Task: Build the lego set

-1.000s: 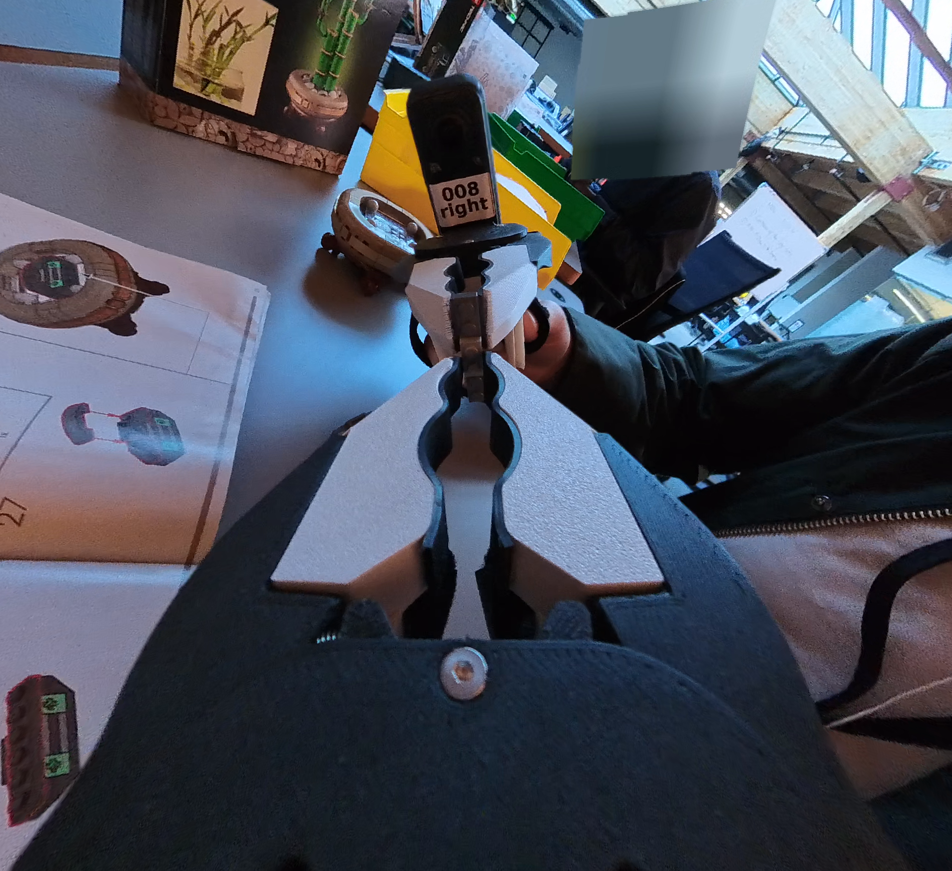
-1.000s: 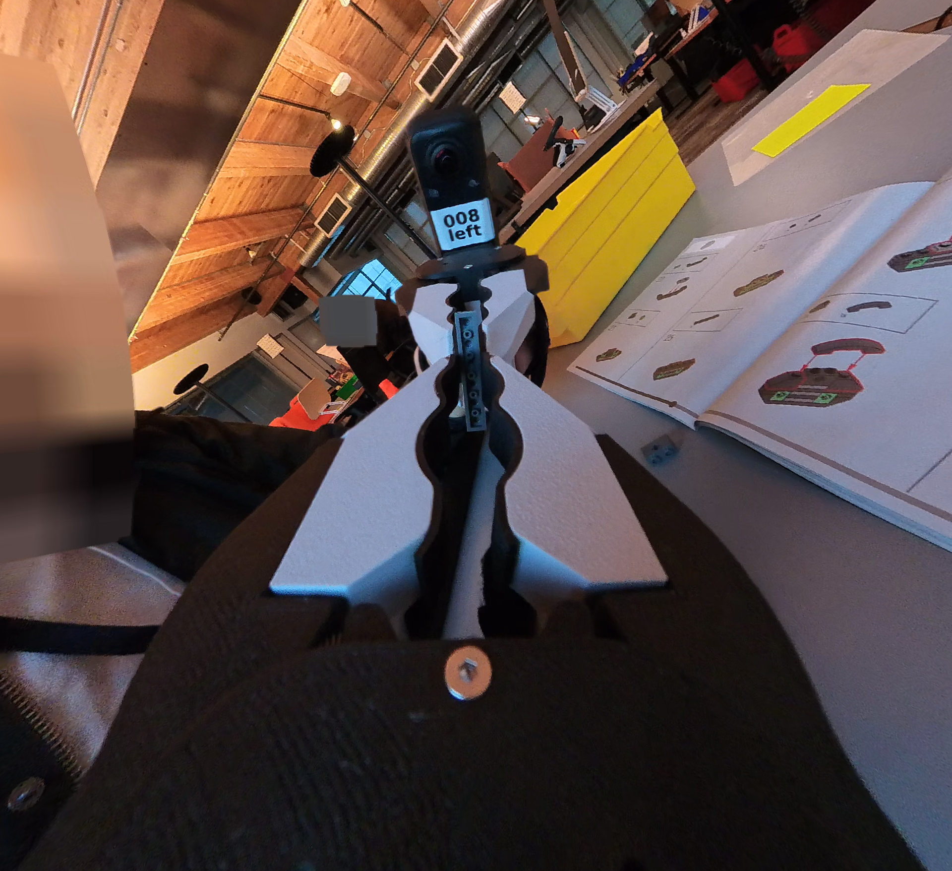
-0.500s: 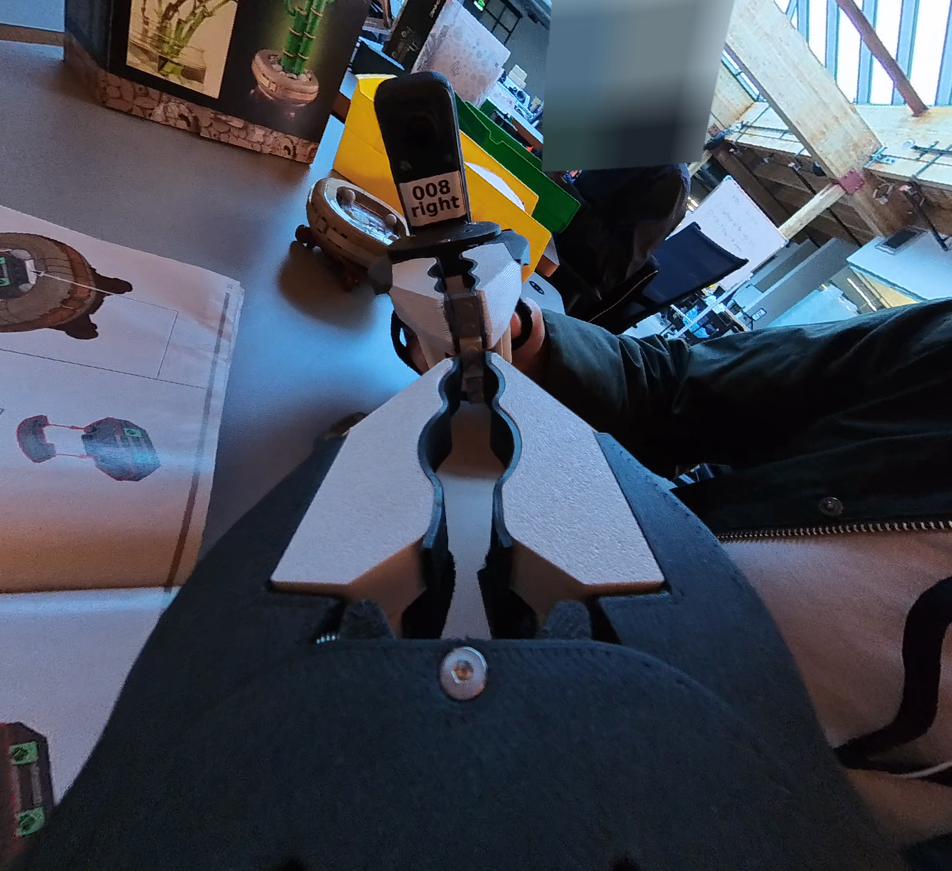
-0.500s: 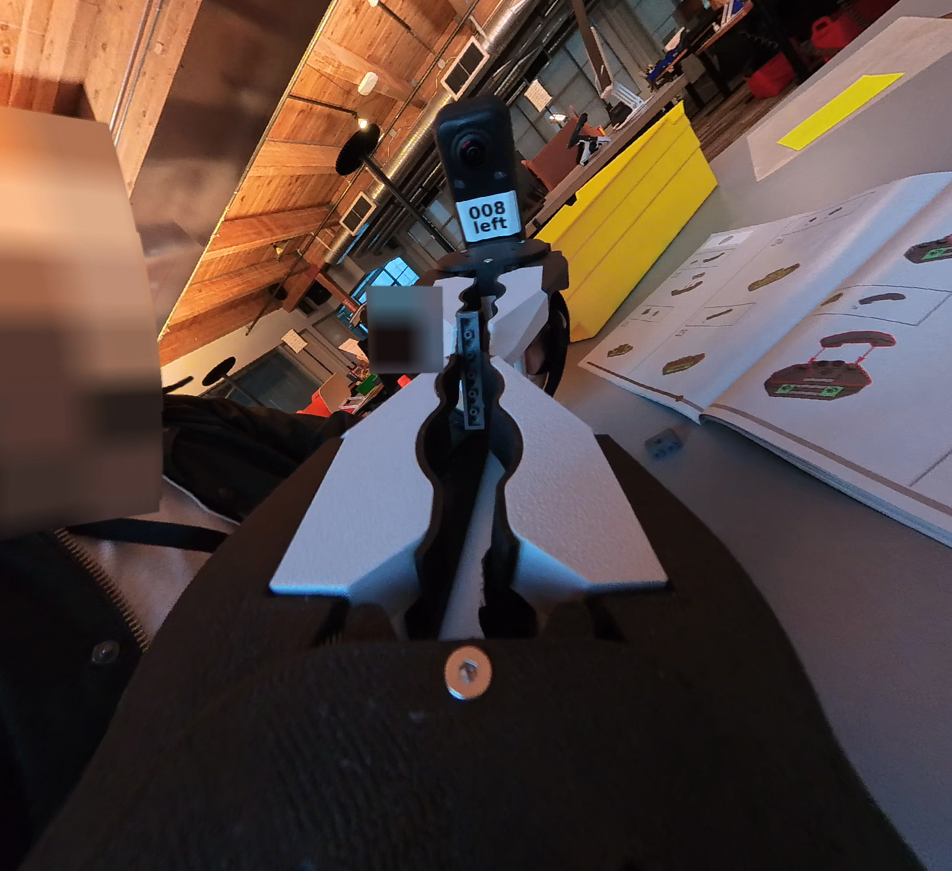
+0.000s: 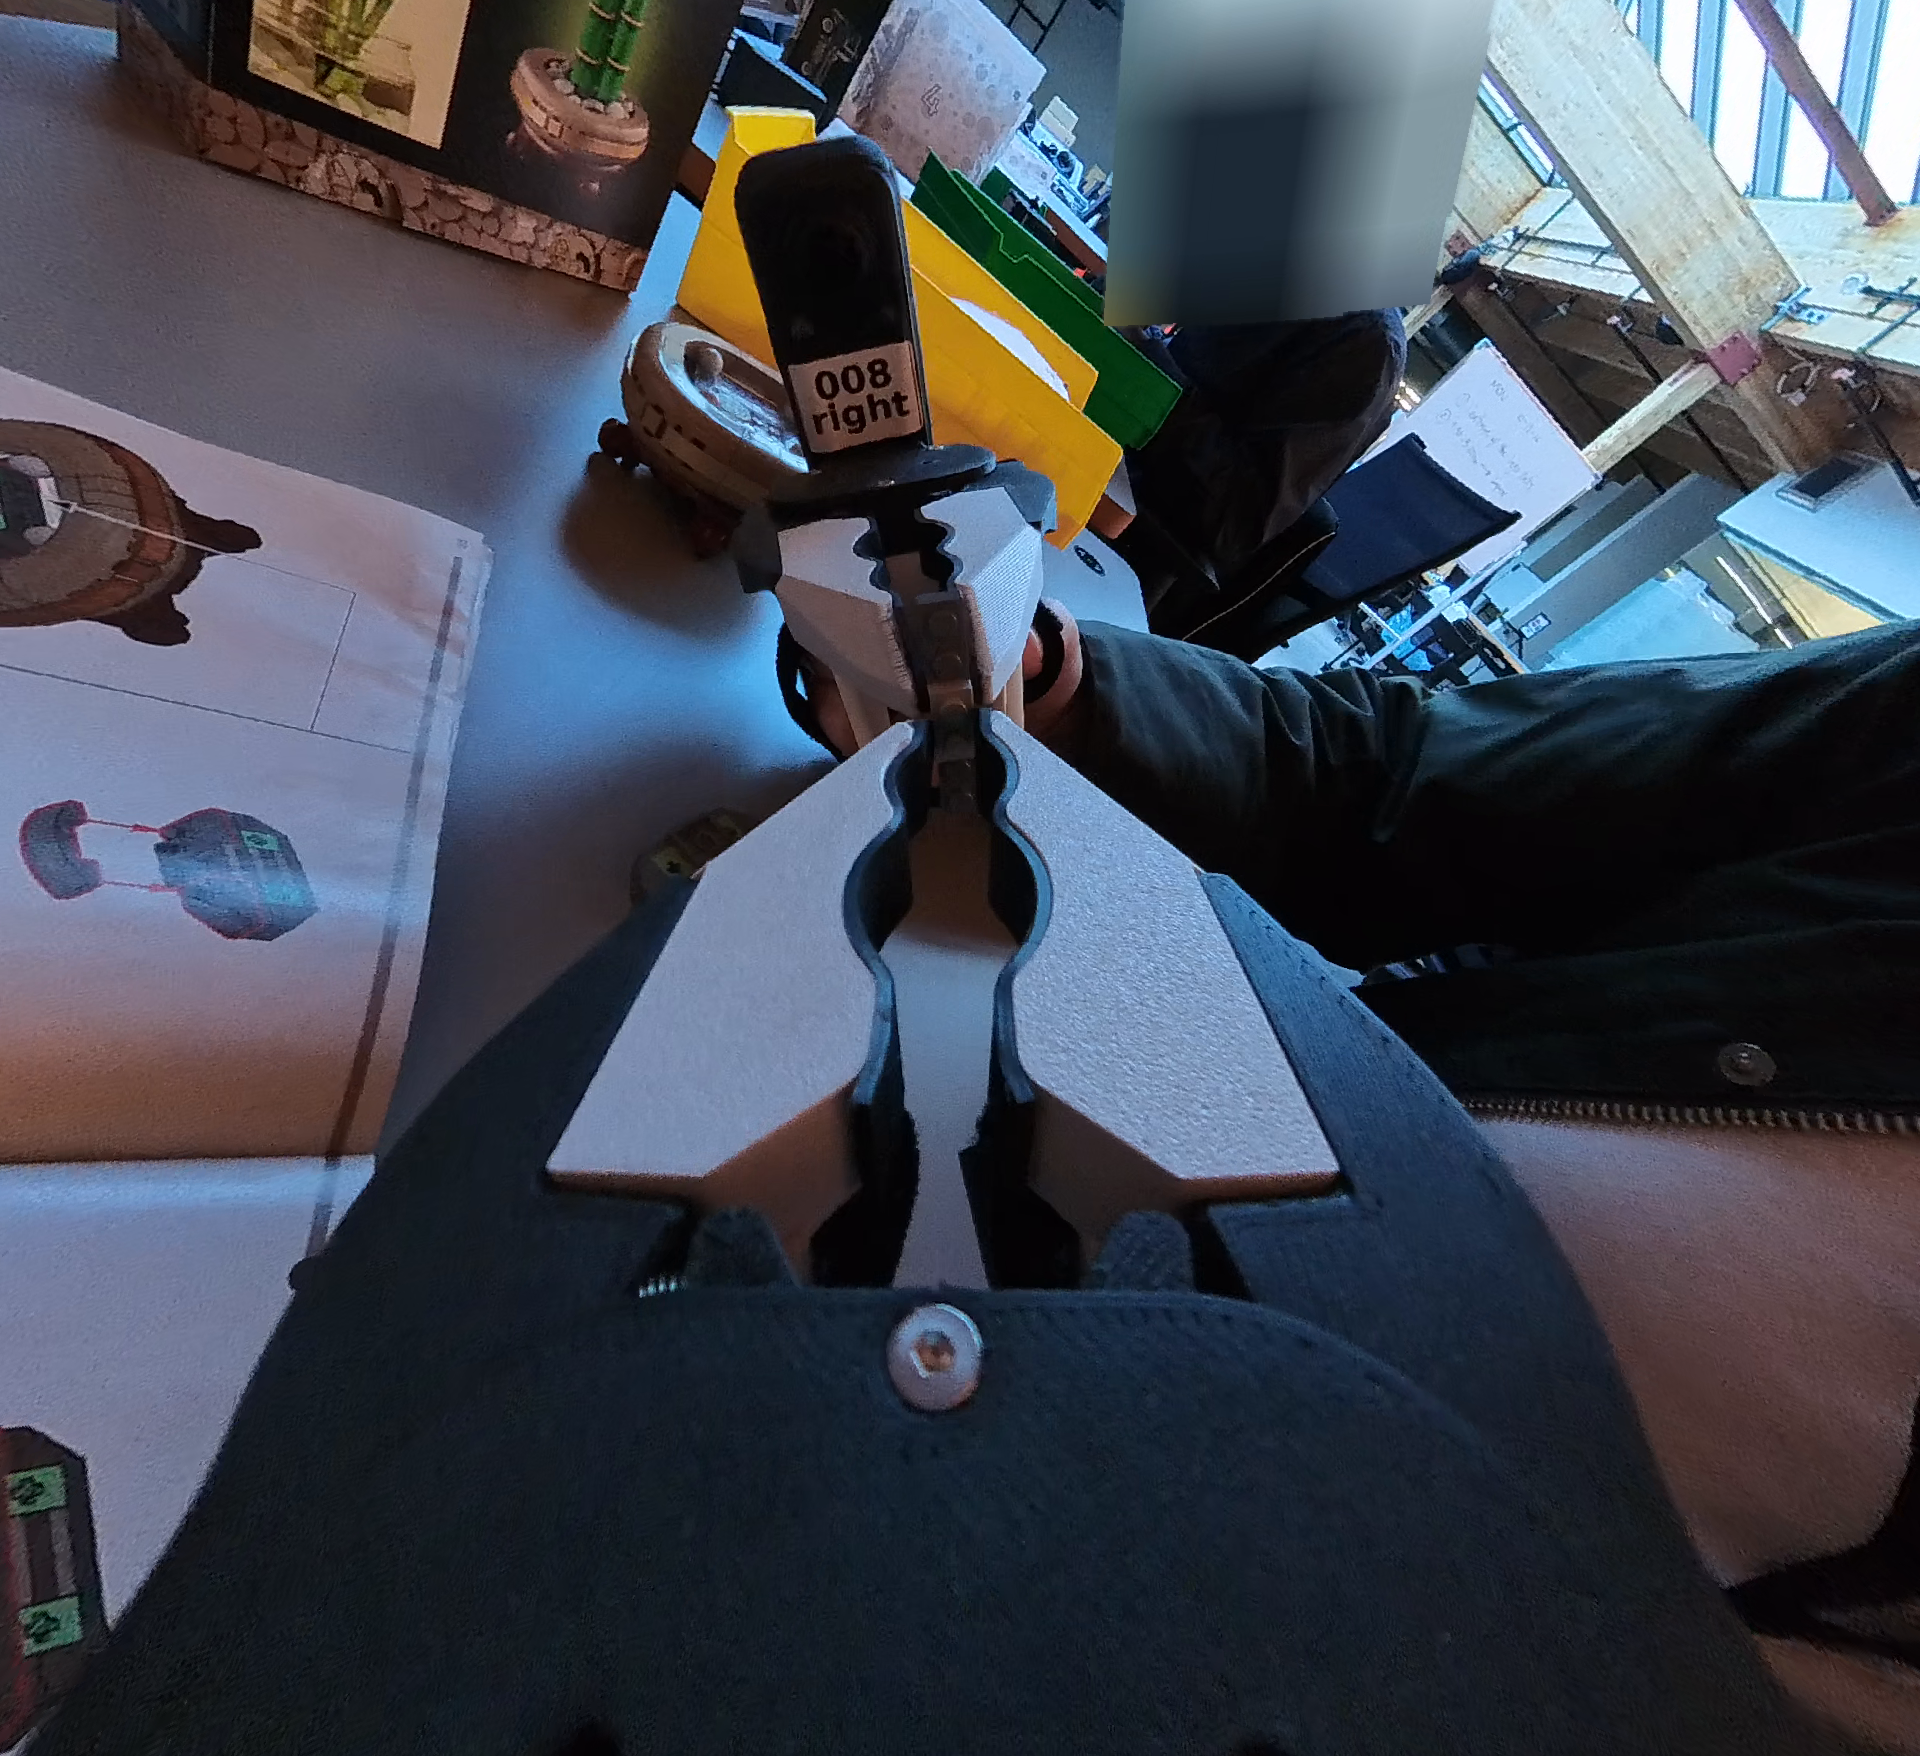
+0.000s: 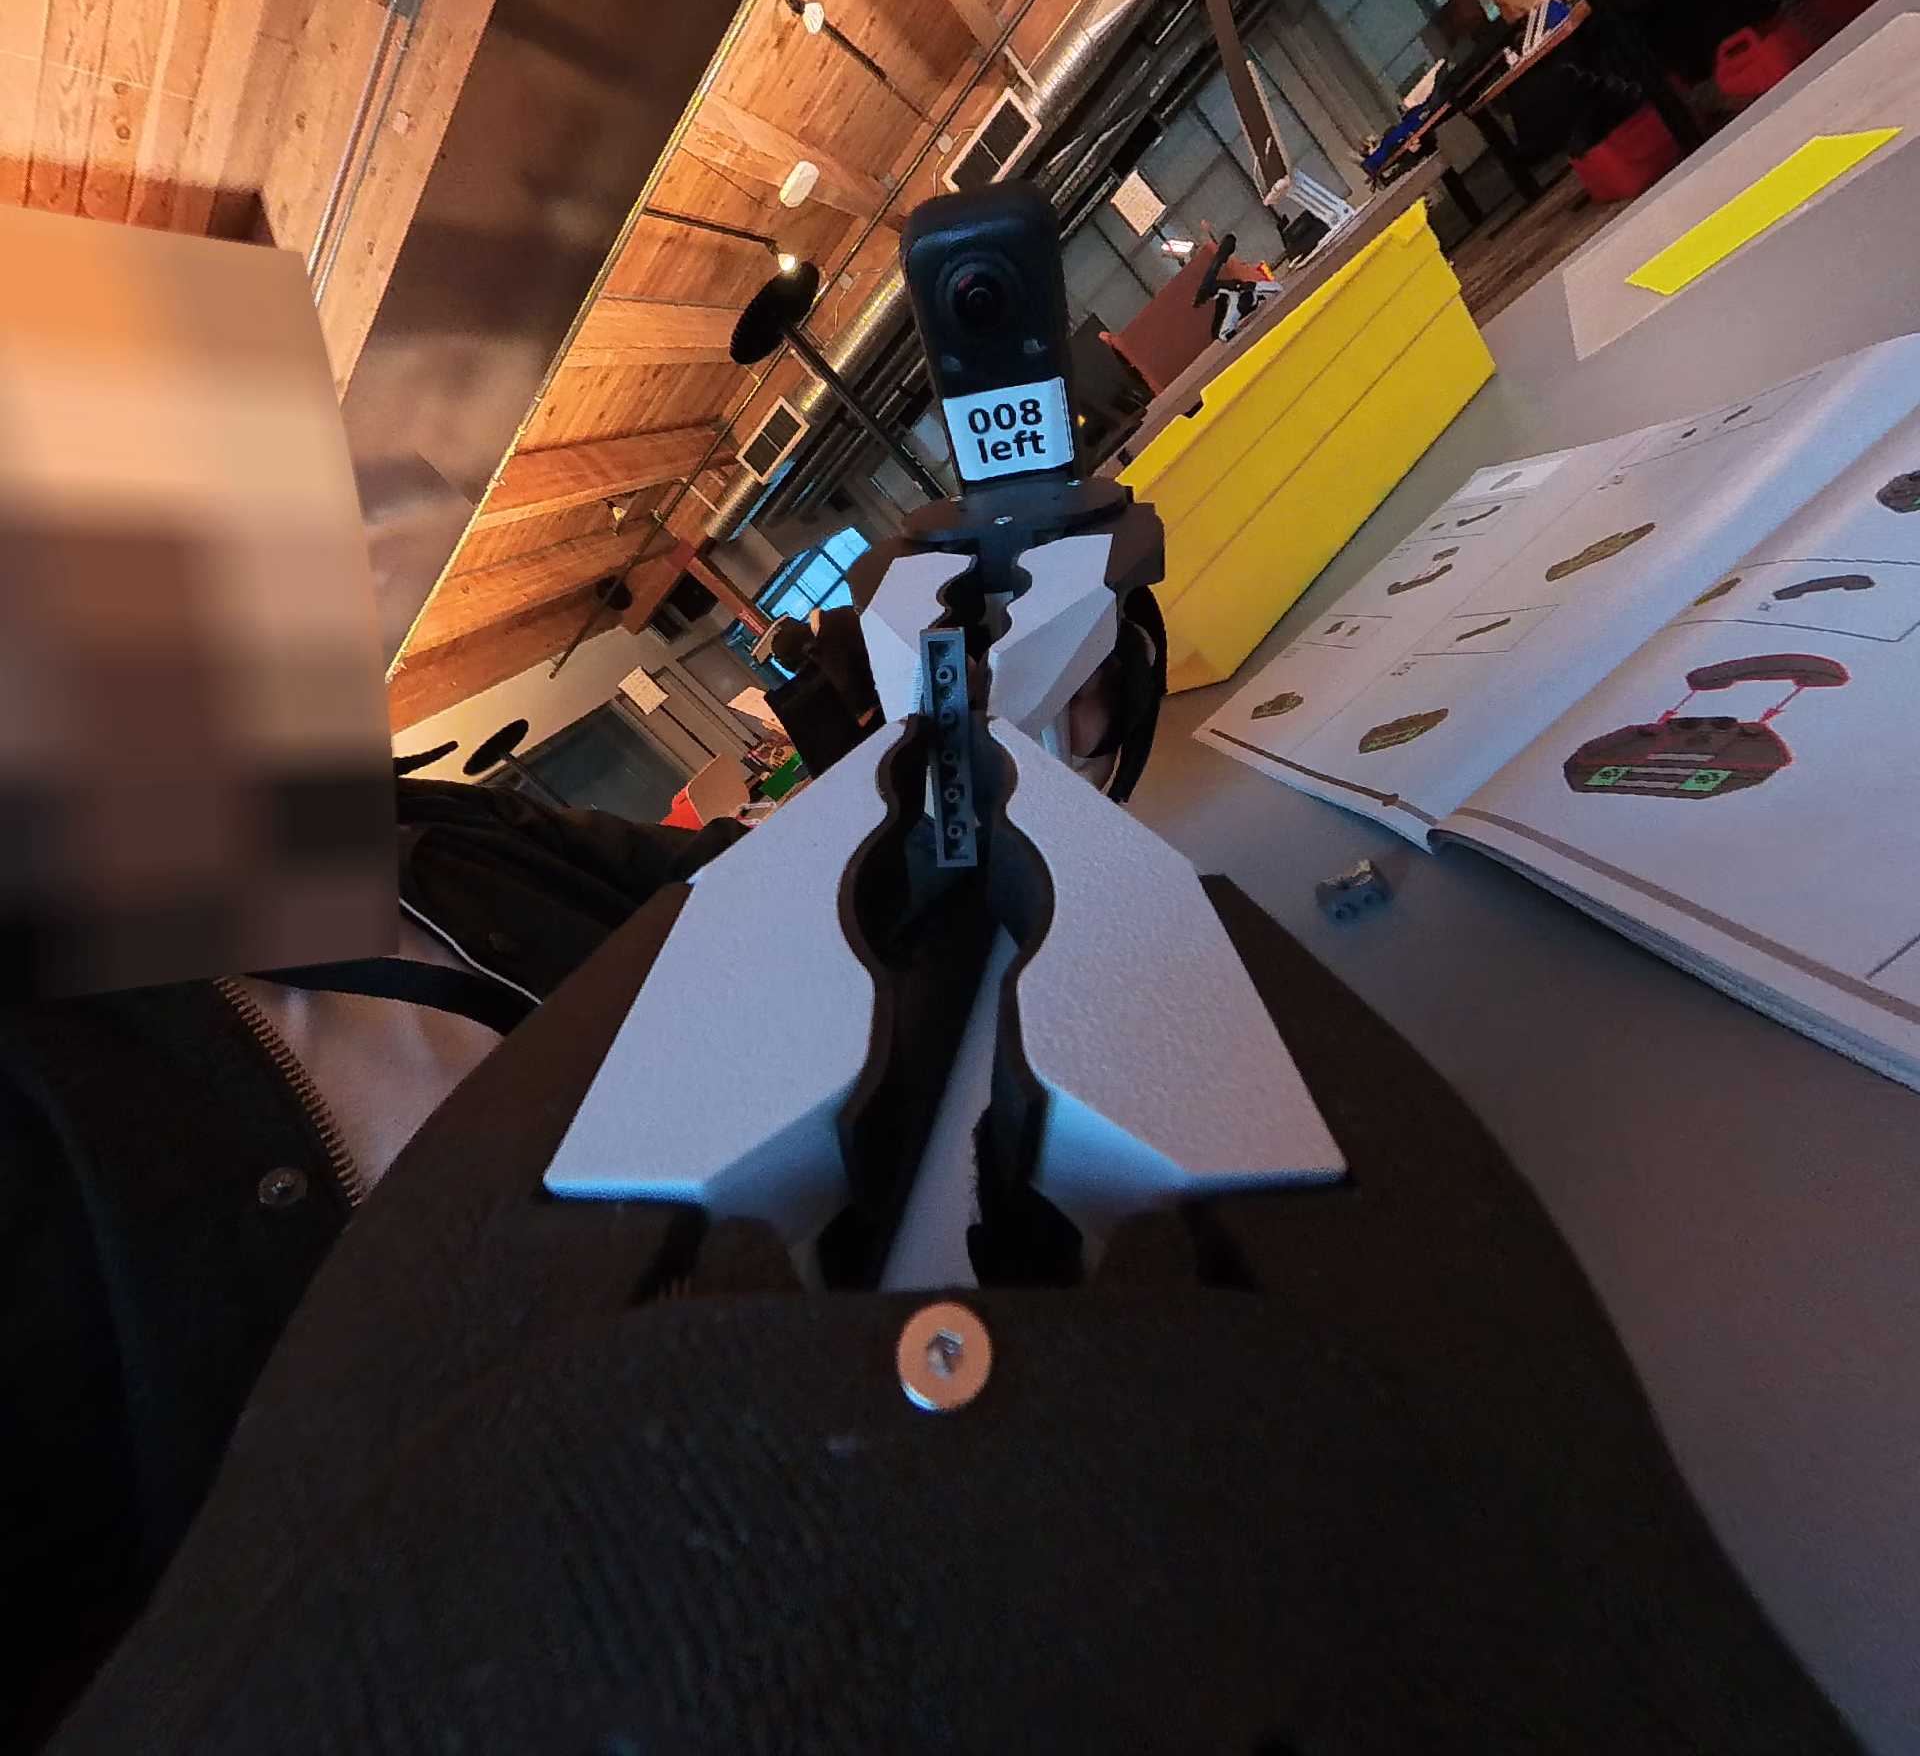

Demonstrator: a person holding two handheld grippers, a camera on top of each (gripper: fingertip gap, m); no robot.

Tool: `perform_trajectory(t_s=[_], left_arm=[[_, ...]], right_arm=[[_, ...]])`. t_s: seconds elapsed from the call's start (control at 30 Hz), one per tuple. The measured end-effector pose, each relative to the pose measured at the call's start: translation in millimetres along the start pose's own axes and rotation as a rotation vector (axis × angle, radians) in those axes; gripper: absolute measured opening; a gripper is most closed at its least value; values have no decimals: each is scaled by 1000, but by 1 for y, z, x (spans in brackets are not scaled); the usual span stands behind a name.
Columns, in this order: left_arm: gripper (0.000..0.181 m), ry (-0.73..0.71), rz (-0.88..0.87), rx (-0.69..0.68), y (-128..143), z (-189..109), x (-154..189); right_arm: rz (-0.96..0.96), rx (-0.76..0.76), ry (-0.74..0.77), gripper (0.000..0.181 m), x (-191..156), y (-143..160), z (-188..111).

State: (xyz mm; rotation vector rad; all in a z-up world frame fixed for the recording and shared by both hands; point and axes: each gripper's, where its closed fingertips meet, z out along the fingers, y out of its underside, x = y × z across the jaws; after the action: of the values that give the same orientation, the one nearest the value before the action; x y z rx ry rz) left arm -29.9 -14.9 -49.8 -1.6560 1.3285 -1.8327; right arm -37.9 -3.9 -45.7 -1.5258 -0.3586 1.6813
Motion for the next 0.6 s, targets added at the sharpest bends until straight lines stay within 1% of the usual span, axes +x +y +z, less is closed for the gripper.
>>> perform_trajectory(t_s=[0.43, 0.6], left_arm=[[6, -4, -6, -17, 4, 0, -1], [6, -8, -15, -15, 4, -3, -1]], right_arm=[[22, -1, -15, 6, 2, 4, 0], [-3, -17, 5, 6, 2, 4, 2]])
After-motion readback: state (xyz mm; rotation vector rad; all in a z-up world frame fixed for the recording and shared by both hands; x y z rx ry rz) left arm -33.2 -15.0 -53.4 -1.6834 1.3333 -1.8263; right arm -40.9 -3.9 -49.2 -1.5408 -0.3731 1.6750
